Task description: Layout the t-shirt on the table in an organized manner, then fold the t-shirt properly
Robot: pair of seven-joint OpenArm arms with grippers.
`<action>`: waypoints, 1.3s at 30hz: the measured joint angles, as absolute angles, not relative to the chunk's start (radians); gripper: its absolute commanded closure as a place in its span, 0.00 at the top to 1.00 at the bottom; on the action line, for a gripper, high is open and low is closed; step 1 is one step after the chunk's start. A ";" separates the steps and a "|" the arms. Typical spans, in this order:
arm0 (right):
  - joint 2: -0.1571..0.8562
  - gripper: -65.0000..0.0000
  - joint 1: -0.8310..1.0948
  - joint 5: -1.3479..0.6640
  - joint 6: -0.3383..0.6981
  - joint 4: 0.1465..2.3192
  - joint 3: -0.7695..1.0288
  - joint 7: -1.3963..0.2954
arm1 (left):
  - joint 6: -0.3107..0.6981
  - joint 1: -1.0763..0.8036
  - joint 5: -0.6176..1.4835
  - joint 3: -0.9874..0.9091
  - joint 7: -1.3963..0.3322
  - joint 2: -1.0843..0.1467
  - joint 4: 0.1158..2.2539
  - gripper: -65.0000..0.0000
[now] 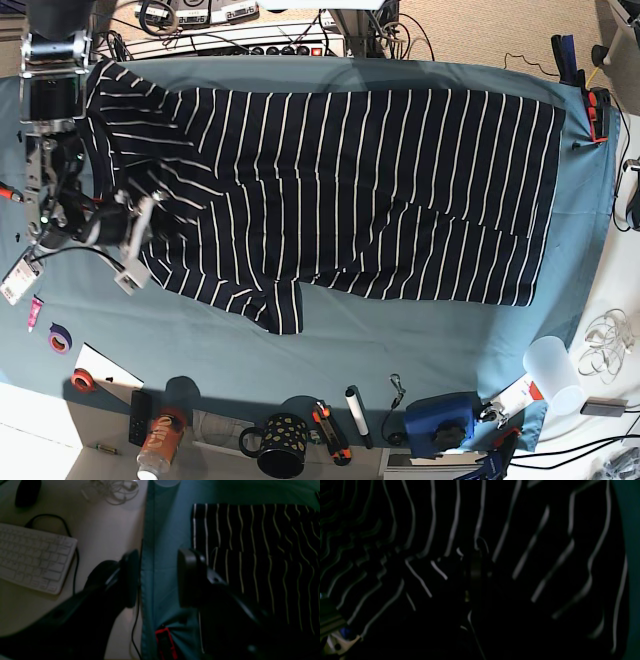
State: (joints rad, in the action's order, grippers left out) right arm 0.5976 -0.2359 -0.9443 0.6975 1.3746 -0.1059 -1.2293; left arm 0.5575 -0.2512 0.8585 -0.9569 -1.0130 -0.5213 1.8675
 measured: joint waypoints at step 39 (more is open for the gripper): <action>0.587 0.32 -0.246 -1.053 0.697 1.374 0.412 -1.353 | 0.558 -0.264 0.866 -0.957 -1.047 -0.511 1.868 0.40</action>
